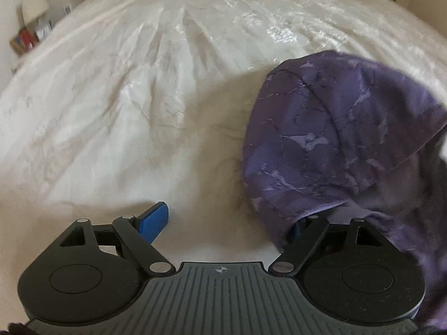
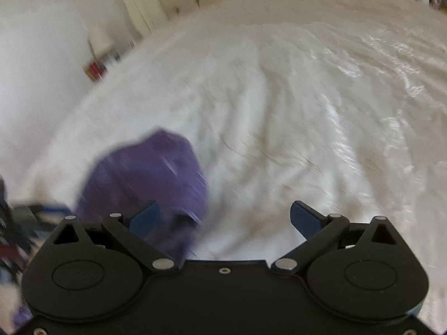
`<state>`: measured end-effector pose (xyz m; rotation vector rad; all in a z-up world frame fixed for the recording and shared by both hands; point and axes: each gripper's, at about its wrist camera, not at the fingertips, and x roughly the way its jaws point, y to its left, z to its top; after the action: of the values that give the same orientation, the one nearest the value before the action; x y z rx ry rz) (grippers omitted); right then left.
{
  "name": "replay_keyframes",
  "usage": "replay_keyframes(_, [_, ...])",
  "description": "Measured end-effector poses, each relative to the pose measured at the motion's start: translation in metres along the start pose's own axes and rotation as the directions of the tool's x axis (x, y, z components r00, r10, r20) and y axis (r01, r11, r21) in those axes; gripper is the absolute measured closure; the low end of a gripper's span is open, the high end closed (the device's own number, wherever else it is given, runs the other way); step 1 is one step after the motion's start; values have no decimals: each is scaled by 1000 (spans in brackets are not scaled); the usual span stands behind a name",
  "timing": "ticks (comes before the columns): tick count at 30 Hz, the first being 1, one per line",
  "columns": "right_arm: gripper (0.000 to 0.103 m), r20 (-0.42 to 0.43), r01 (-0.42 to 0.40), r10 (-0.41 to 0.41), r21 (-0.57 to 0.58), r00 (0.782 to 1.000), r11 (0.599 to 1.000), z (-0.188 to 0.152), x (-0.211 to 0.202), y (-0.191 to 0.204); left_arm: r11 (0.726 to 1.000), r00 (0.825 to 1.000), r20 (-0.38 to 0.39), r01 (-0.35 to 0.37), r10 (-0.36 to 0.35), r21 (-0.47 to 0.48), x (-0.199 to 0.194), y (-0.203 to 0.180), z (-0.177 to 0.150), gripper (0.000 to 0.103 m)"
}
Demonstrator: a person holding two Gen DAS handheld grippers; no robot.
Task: Fold large clothes
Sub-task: 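Grasp the purple hood edge with the left gripper while the right gripper grasps beside it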
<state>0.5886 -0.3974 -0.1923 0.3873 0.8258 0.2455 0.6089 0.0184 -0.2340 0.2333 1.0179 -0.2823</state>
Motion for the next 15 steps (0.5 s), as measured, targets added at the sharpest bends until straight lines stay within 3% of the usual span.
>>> replay_keyframes(4, [3,13,-67,67,26,998,997,19,3,4,991,990,-35,135,-135,-2,-22,7,-12,21])
replay_keyframes(7, [3,27,-50,51,-27,998,998,32,10,19,988,990,-24,143,-142,51,-44,8,-18,21])
replay_keyframes(12, [3,54,-28,35,-122,998,992,49,36,53,990,982,137,136,-130,-35,-77,7,11,21])
replay_keyframes(15, [3,62,-22,33,-168,998,986,53,55,73,991,970,222,113,-96,-67,-75,-6,44,20])
